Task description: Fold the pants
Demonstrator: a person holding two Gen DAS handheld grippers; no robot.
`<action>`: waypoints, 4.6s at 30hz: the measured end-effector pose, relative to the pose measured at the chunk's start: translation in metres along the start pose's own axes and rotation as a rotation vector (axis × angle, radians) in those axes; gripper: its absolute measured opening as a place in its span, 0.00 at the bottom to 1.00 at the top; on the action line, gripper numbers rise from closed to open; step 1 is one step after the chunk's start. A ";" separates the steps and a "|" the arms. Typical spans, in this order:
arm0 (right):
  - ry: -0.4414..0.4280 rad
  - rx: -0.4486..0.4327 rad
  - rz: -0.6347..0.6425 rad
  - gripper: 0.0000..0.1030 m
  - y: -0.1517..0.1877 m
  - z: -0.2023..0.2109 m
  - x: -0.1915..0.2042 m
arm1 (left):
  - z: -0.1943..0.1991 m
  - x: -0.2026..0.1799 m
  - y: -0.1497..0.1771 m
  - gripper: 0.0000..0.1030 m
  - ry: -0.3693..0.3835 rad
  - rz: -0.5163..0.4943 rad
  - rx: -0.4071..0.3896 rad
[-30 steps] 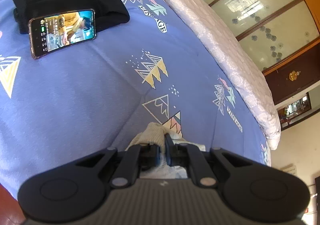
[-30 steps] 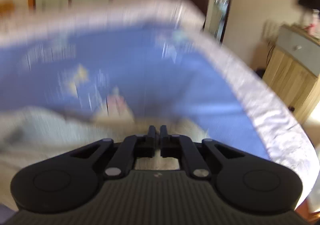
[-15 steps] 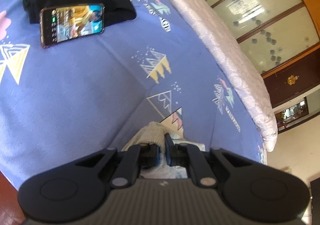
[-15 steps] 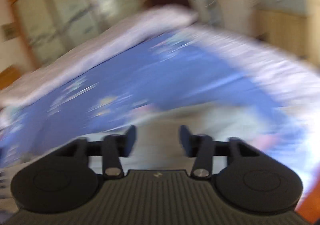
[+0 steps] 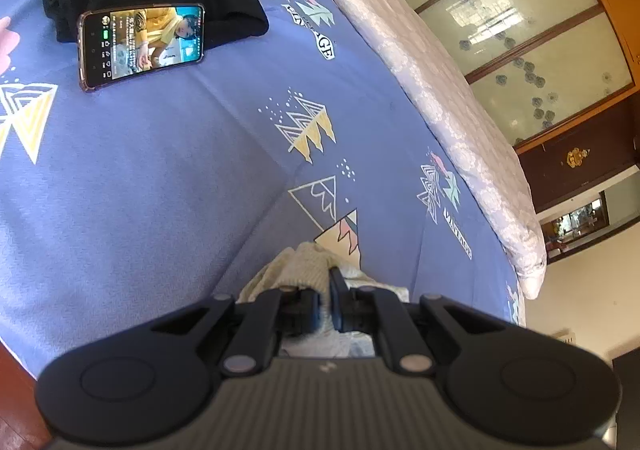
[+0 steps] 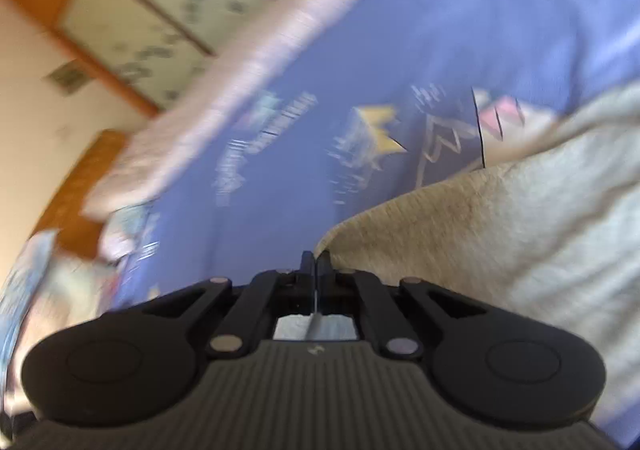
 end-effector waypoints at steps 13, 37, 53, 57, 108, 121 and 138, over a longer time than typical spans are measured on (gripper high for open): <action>0.308 0.148 -0.013 0.09 0.109 0.065 -0.045 | -0.005 -0.006 0.007 0.06 0.021 -0.052 0.029; 0.295 -0.272 -0.504 0.04 -0.043 0.113 -0.146 | -0.006 -0.040 0.006 0.05 -0.085 -0.127 -0.020; 0.280 -0.556 -0.307 0.04 -0.124 0.164 -0.071 | -0.054 -0.098 -0.099 0.05 0.063 -0.059 -0.127; 0.314 -0.517 -0.305 0.04 -0.155 0.125 -0.074 | -0.088 -0.108 -0.133 0.05 0.056 -0.051 -0.124; 0.178 -0.174 -0.230 0.49 -0.101 0.024 -0.055 | -0.137 -0.022 -0.020 0.33 -0.128 -0.016 0.155; -0.021 0.206 0.259 0.50 0.103 0.003 0.052 | -0.042 0.032 0.026 0.18 -0.071 0.159 0.075; 0.137 -0.103 -0.228 0.51 0.090 0.102 -0.049 | -0.045 0.031 0.041 0.68 -0.080 0.138 0.068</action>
Point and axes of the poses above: each gripper's, at about its wrist camera, not at the fingertips, and z roughly against the way its jaws point, x to its left, y to its underside, the point moved 1 cm from there along -z, roughly the way its jaws point, and after that the axes turned 9 degrees about x, right-handed, at the moved point
